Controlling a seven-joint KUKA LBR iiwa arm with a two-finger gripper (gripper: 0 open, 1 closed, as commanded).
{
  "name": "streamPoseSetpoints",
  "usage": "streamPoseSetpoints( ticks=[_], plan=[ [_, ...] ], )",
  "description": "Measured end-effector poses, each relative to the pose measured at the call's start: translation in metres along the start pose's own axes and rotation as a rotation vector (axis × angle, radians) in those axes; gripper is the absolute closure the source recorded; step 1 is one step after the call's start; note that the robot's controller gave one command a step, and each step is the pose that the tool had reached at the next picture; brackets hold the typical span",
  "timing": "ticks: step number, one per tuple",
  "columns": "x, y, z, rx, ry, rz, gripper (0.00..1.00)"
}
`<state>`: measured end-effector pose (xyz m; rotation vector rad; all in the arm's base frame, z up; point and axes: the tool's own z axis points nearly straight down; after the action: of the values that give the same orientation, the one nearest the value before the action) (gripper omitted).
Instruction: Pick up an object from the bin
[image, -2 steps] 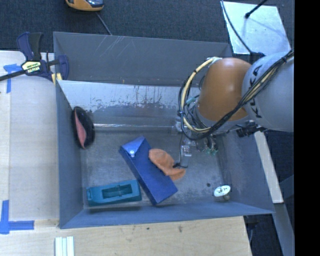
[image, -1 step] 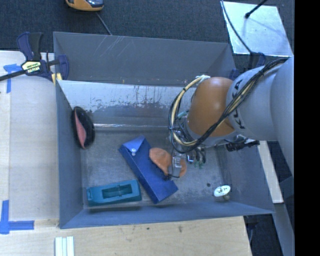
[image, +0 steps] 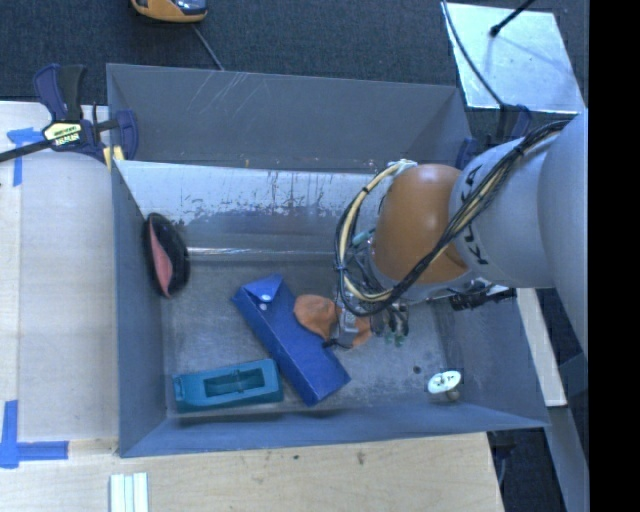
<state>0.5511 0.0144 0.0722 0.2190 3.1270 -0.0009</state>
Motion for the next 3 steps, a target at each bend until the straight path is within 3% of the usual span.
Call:
streamPoseSetpoints(
  ticks=[2, 3],
  plan=[
    [0.001, 0.0, -0.002, 0.0, 0.002, 0.0, 1.0],
    [0.004, -0.001, -0.022, 0.002, 0.013, -0.001, 1.0]
  ],
)
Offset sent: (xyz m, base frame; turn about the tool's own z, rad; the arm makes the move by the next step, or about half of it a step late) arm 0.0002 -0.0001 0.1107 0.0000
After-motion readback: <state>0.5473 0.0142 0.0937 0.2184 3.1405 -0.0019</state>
